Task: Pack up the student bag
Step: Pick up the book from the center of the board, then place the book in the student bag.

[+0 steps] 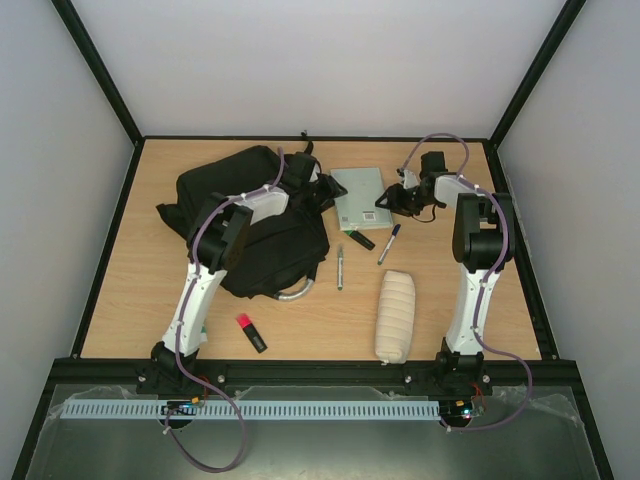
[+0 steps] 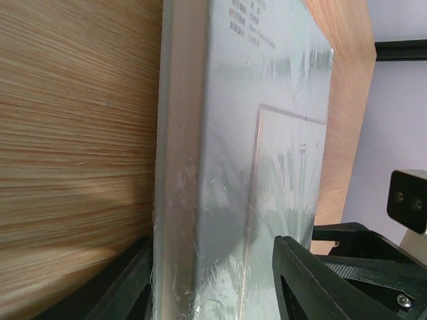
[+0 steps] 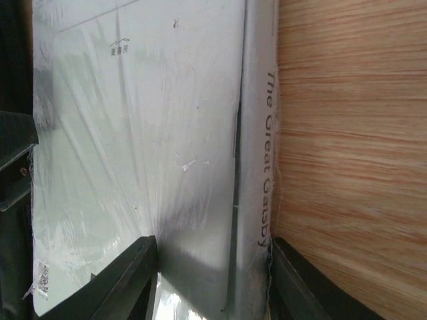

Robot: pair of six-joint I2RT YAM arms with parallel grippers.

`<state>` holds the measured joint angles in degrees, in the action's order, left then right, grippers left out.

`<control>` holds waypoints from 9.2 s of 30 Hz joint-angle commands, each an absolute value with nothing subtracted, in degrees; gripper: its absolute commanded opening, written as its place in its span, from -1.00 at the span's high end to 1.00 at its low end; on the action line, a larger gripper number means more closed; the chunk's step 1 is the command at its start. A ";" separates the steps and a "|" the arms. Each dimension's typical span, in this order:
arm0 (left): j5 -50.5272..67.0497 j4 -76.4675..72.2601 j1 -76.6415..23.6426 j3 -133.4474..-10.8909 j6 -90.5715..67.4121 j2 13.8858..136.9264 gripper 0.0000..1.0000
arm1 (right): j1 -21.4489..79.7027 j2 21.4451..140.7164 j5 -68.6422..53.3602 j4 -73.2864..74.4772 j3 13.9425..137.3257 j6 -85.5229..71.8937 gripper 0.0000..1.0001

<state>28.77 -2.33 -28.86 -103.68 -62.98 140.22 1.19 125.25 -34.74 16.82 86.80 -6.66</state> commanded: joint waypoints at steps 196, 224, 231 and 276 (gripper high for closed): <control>-33.26 32.93 -52.11 -60.31 -5.71 95.32 0.94 | 0.26 58.70 -47.20 3.43 43.81 -5.47 0.98; -37.16 21.03 -48.50 -60.80 0.54 76.20 0.95 | 11.48 68.62 -64.02 36.38 54.29 -12.42 0.99; -32.39 17.93 -46.71 -58.09 0.31 73.43 0.95 | 15.71 65.71 -59.83 35.53 47.48 -12.84 0.98; -20.68 8.70 -43.99 -52.03 1.14 64.86 0.95 | 35.42 99.67 -55.85 3.78 62.72 -32.36 0.71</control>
<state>-21.91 14.59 -44.05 -51.66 1.08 67.16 35.44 99.61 -56.01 5.19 58.26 -32.49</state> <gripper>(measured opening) 0.022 0.188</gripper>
